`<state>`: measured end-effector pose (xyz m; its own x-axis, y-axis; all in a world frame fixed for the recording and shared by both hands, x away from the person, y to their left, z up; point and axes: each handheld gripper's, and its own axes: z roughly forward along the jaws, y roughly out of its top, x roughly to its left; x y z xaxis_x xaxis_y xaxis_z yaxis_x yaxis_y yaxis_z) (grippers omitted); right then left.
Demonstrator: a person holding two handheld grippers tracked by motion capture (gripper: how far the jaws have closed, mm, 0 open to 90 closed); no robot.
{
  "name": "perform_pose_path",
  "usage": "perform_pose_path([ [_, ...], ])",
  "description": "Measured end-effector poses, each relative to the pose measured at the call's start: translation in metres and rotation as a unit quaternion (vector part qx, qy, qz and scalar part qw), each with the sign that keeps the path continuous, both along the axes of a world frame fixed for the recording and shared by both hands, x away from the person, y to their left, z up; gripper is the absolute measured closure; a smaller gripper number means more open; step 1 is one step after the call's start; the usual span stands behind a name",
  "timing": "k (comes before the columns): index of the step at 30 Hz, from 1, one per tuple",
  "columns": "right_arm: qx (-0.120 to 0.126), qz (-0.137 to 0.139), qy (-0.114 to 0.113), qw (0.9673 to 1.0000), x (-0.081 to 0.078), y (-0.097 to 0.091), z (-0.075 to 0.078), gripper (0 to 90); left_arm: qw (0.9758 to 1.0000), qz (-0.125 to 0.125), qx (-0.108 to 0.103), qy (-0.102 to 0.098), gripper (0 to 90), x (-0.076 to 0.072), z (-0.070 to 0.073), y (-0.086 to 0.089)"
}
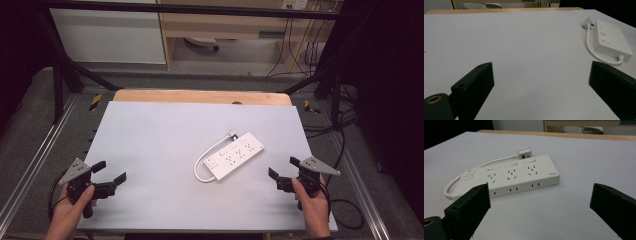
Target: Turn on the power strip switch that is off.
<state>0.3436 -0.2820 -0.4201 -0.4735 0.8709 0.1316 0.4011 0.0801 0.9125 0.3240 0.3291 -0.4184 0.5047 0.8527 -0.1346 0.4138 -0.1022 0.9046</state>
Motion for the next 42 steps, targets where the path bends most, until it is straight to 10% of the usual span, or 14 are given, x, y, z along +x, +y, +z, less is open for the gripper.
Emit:
perform_pose_path([
  [42, 0.013, 0.010, -0.032, 0.9994, 0.011, 0.028, 0.034, 2.5, 1.0000, 0.003, 0.004, 0.003, 7.0, -0.001, -0.001, 0.004],
])
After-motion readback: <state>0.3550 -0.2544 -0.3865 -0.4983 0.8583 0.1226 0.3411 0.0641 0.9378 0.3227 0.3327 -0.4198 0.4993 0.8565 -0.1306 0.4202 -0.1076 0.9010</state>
